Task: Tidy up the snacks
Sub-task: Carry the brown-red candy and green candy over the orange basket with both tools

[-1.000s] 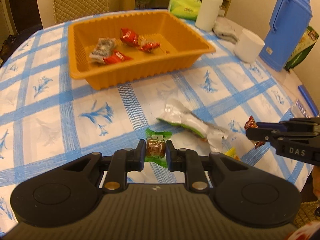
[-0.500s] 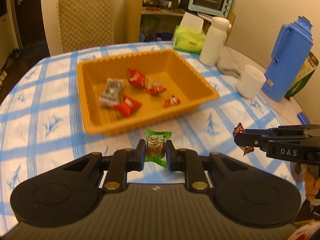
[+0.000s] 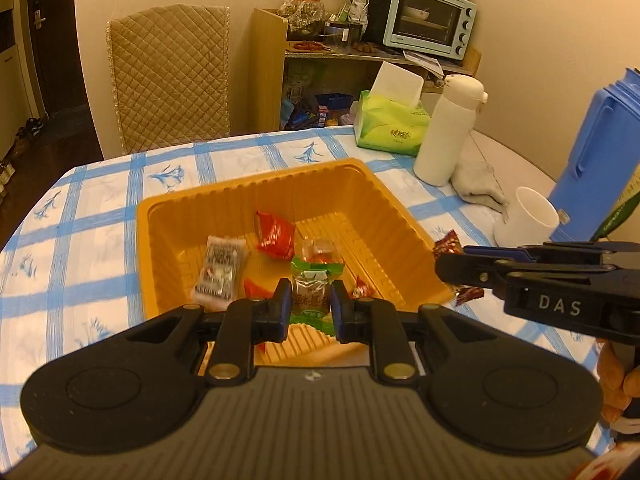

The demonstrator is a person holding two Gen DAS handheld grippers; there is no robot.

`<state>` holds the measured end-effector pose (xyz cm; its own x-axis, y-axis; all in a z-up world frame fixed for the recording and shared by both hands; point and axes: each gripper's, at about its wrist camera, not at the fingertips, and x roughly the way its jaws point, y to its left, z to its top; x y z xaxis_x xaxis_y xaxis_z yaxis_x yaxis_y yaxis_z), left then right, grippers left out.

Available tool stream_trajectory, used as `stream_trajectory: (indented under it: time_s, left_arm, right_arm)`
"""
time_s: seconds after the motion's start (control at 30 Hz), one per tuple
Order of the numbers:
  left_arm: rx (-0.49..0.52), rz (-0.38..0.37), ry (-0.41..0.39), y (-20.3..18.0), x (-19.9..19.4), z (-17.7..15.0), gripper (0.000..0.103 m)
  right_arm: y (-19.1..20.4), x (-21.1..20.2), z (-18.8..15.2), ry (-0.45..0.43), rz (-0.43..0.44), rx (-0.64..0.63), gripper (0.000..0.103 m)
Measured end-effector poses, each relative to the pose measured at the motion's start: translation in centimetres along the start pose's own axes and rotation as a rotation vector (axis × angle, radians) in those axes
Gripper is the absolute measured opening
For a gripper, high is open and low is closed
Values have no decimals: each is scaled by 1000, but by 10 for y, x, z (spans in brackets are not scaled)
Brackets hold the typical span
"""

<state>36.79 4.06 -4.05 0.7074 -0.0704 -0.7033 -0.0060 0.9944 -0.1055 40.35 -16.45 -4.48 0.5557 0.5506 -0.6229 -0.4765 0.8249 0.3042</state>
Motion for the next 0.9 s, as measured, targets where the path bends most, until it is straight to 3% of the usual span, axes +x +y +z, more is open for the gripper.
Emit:
stream_trajectory:
  time_s: [0.5, 0.9]
  left_arm:
    - [-9, 9, 75, 5, 64, 19, 19]
    - [-23, 15, 130, 10, 94, 18, 19]
  right_arm:
    - [-16, 62, 14, 67, -40, -13, 24]
    - [-28, 81, 20, 88, -61, -8, 24]
